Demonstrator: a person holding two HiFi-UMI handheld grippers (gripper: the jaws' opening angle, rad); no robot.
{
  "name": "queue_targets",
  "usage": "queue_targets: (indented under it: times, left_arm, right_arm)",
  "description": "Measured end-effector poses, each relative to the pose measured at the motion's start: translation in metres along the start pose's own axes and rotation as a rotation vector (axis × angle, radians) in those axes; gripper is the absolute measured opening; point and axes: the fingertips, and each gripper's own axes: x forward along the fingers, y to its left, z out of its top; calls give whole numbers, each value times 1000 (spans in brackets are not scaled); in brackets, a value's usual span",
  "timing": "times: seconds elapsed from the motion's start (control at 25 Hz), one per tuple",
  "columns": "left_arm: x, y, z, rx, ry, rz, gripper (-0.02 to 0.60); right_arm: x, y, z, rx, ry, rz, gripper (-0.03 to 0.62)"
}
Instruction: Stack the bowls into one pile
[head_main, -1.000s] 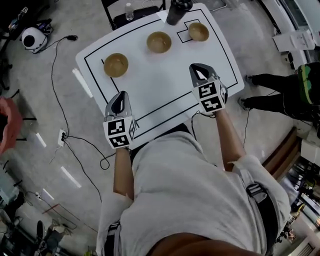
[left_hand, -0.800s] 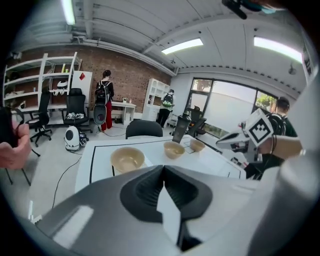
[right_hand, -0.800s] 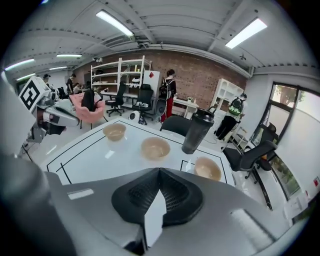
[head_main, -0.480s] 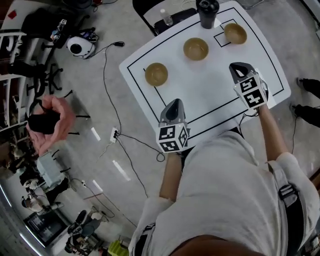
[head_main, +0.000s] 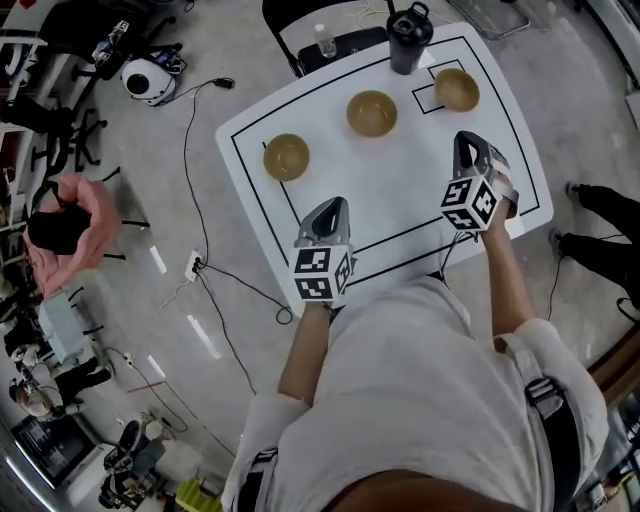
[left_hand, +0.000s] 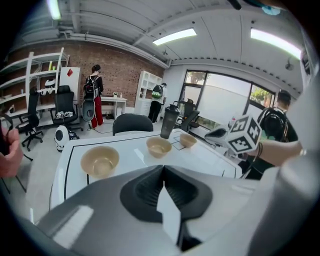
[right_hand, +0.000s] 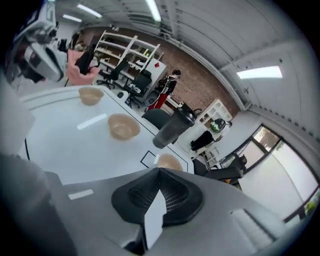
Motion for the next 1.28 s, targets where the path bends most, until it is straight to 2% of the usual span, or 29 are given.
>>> queue_targets:
  times: [0.04,0.32,0.56,0.64,0.76,0.84,1.0,1.2,1.24,1.28]
  left_arm:
    - [4,0,1,-7,3,3,2]
    - [31,-8,6,-51,22,8,3]
    - [41,-13,0,-111,56,22,3]
    - [43,-11,-1,-119,69,28,3]
    - [46,-8,-6,-110,95,33,3]
    - [48,-6,-8,-118,101,36,3]
    - [46,1,-9,-136,97,52,2]
    - [44,1,-11,-126,109,59,3]
    - [43,1,-9,-126,105,62,2]
    - [42,1,-7,-126,99,65,3]
  right_arm:
    - [5,-2,0,-34,8,-15,-1]
    - [46,-8,-13,-139,79,35,0]
    - [75,-12,-23,-317,116,19,0]
    - [83,-11,-24,-315,129,38,2]
    - [95,-4,-27,-315,146,69,99]
    - [101,-2,-30,-332,157,74,109]
    - [107,-3,-29,-344,170,52,109]
    - [121,4,-40,-396,205,80,109]
    - [123,5,-42,-408,208,85,97]
    - [123,4,-41,-416,207,83,46]
